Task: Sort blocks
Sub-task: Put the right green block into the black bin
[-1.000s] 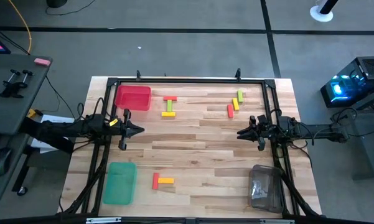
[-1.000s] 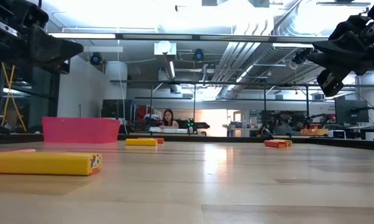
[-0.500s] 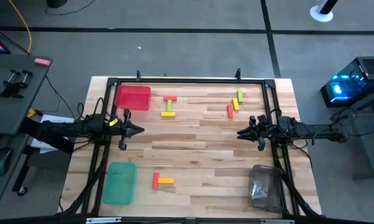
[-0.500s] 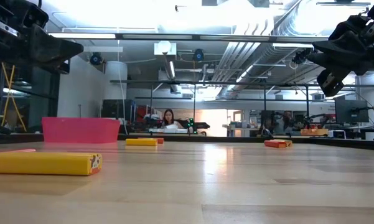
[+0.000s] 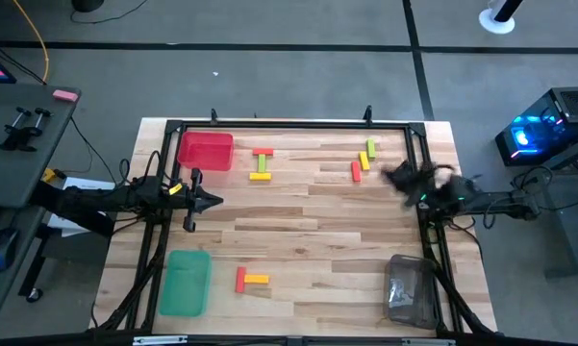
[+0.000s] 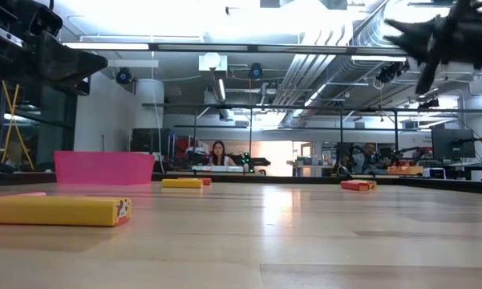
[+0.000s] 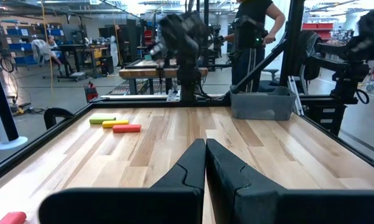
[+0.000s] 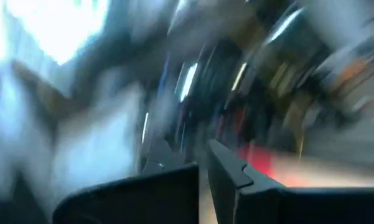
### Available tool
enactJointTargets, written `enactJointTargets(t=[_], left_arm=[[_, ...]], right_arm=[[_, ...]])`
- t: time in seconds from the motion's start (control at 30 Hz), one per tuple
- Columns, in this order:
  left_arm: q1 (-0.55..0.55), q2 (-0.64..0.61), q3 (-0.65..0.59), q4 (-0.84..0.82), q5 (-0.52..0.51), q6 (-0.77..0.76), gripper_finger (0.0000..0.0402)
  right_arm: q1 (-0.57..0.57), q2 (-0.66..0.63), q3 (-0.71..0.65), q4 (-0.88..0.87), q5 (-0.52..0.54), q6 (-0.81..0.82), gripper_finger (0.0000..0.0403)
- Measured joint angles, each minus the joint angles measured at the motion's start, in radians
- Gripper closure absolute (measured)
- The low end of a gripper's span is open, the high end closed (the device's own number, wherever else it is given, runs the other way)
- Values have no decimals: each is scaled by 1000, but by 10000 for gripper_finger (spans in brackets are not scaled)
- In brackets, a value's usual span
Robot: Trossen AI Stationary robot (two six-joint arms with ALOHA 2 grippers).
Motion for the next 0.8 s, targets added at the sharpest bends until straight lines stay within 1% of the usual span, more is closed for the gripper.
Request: enactJointTargets(t=[0.07,0.1,0.13,0.17,0.2,0.3,0.33,0.4,0.47,0.53,0.63,0.7,0.8], left_arm=[[0,0,0,0,0,0,401],[0,0,0,0,0,0,401],[0,0,0,0,0,0,401],[0,0,0,0,0,0,401],[0,0,0,0,0,0,401],[0,0,0,0,0,0,401],[0,0,0,0,0,0,401],[0,0,0,0,0,0,401],[0,0,0,0,0,0,401],[0,0,0,0,0,0,401],[0,0,0,0,0,0,401],[0,0,0,0,0,0,401],[0,0,0,0,0,0,401]], right_arm=[[-1,18,1,198,234,82,402],[-4,30,1,262,328,104,402],[-11,45,1,305,385,138,402],[-22,63,7,312,403,176,402],[-35,86,23,298,391,207,402],[-91,195,108,196,255,299,402],[-112,246,149,142,214,318,402],[-162,347,247,-1,163,330,402],[-227,444,368,-223,114,289,402],[-306,544,501,-519,52,252,402],[-419,697,672,-904,-21,258,402],[-479,792,763,-1073,-39,246,402],[-562,913,863,-1221,-66,190,399]])
